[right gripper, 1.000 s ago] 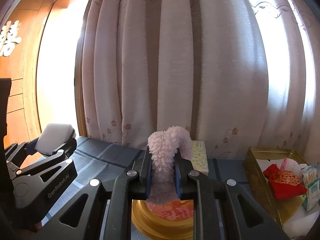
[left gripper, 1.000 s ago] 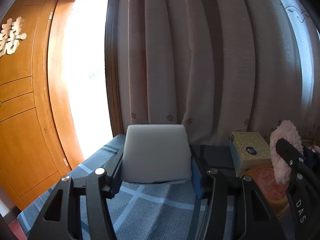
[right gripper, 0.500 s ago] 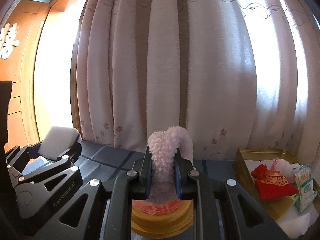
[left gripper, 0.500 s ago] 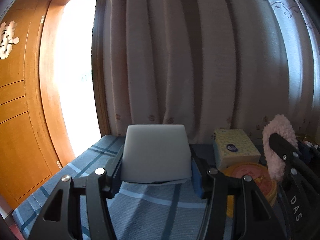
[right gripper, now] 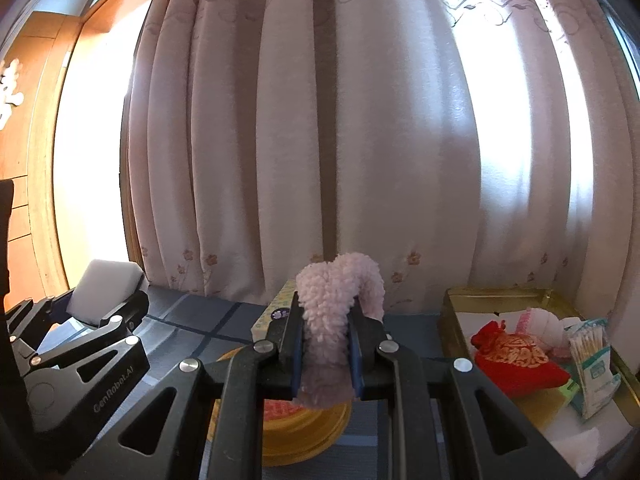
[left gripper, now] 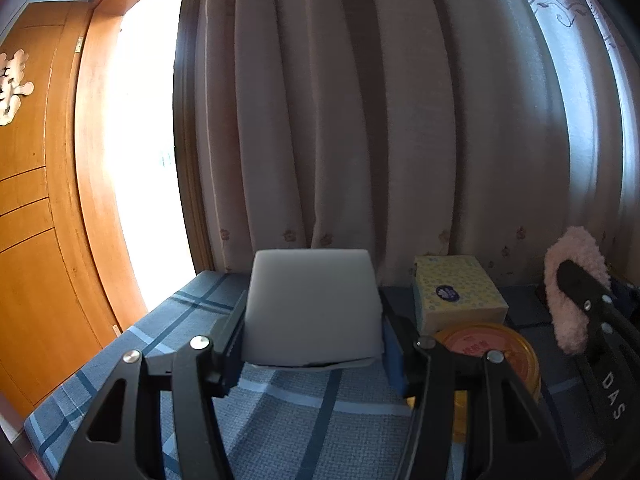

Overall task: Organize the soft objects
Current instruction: 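Carry the pink puff and white sponge over the gold tray with both tools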

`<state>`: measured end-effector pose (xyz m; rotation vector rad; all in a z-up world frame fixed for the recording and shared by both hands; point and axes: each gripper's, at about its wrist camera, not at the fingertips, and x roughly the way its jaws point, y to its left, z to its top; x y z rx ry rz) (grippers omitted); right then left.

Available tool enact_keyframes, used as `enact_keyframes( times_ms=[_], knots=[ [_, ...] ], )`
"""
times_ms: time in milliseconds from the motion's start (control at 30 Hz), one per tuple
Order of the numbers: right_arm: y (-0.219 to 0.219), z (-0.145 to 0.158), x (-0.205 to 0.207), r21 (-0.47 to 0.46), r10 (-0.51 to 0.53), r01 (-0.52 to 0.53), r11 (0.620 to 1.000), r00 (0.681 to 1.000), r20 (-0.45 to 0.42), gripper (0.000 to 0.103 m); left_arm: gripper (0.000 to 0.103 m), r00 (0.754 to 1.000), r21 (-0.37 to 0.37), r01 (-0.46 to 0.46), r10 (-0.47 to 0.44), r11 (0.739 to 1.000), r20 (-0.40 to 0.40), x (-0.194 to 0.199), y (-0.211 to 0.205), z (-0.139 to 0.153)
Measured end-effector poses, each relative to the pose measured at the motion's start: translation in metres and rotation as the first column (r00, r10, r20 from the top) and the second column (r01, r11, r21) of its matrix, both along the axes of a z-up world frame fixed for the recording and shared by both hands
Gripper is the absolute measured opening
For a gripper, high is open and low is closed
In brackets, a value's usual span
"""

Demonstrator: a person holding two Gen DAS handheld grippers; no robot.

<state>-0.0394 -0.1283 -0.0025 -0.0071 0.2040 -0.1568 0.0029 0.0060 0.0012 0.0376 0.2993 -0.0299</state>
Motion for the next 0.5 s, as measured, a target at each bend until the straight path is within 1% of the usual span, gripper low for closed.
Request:
enact_keyframes(
  times_ms=[100,200,500],
  knots=[
    [-0.004,0.0,-0.002,-0.001,-0.006,0.006,1.0,1.0,0.003,0.02,0.056,1.0,-0.009,0.0,0.0,1.0,0.0,-0.001,-0.002,-0.001],
    [-0.01,0.0,-0.003,0.005,-0.016,0.016,1.0,1.0,0.0,0.02,0.056,1.0,-0.003,0.009,-0.009,1.0,0.005,-0.002,-0.008,-0.001],
    [-0.035,0.0,-0.012,0.02,-0.054,0.054,0.998,0.999,-0.008,0.02,0.056,0.997,0.006,0.076,-0.076,0.997,0.02,-0.013,-0.039,0.0]
  ],
)
